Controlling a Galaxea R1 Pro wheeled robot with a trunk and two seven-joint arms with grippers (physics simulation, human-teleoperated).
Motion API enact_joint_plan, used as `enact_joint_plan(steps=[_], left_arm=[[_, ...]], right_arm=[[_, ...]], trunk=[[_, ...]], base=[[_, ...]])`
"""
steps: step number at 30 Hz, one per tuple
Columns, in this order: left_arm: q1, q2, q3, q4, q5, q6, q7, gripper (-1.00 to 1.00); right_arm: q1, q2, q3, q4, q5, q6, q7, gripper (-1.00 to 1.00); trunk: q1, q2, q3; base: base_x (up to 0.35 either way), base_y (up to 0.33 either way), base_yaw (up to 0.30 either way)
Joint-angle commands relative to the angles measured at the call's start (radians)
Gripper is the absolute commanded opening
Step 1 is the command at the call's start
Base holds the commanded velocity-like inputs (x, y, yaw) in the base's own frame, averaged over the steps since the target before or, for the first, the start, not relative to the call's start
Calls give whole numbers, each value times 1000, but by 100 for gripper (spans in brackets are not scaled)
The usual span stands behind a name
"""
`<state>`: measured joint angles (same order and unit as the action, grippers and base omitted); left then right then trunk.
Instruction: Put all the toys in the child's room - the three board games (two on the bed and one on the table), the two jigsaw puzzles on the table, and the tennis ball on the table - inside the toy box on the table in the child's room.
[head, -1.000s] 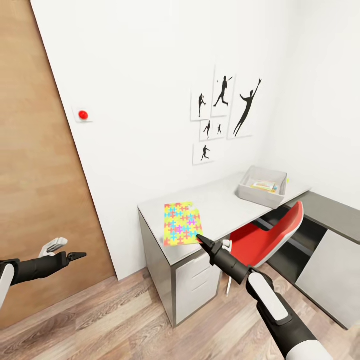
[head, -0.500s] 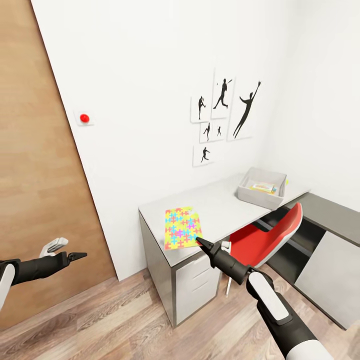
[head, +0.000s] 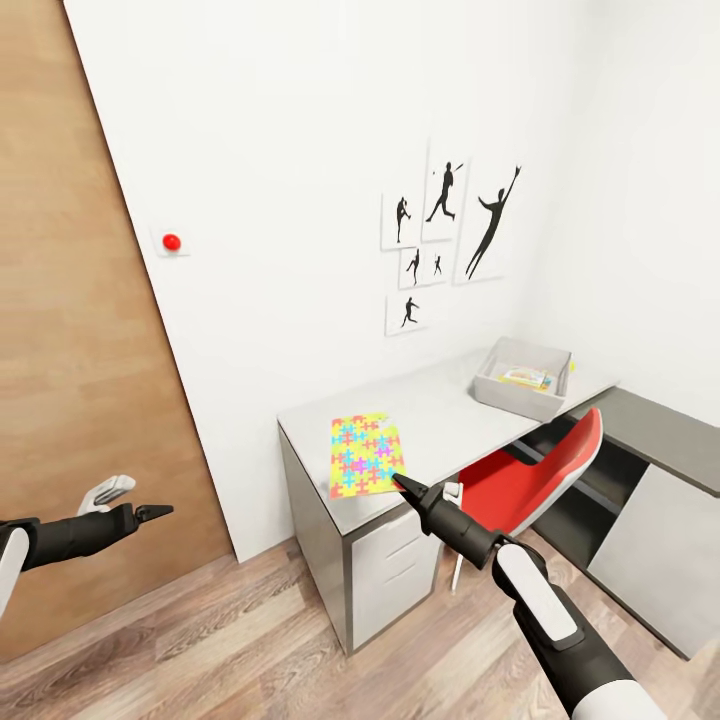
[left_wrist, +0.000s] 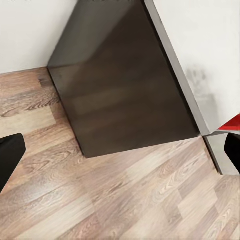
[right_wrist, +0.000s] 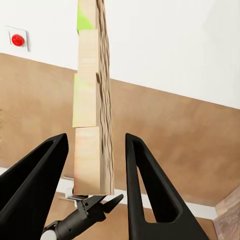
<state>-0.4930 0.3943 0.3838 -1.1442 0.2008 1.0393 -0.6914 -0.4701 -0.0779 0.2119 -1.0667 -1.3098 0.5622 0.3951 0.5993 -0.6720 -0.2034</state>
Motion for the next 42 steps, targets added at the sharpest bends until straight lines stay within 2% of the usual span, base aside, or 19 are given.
enact_joint_plan(steps=[1, 26, 38, 42], left_arm=[[-1, 0, 1, 0, 0, 5, -3, 100], [-1, 1, 2, 0, 0, 6, -3, 100], [-1, 2, 3, 0, 0, 6, -4, 100], [-1, 3, 4, 0, 0, 6, -5, 100]], right_arm=[[-1, -1, 2, 0, -5, 2, 1, -100], [-1, 1, 3, 1, -5, 2, 1, -100], [-1, 3, 6, 2, 3, 1, 1, -100], [-1, 3, 8, 3, 4, 0, 1, -100]], trunk=[[-4, 6, 2], [-99, 181, 80], [-145, 265, 130], [-145, 265, 135]], base=[[0, 0, 0], [0, 0, -2], [0, 0, -157], [0, 0, -181]])
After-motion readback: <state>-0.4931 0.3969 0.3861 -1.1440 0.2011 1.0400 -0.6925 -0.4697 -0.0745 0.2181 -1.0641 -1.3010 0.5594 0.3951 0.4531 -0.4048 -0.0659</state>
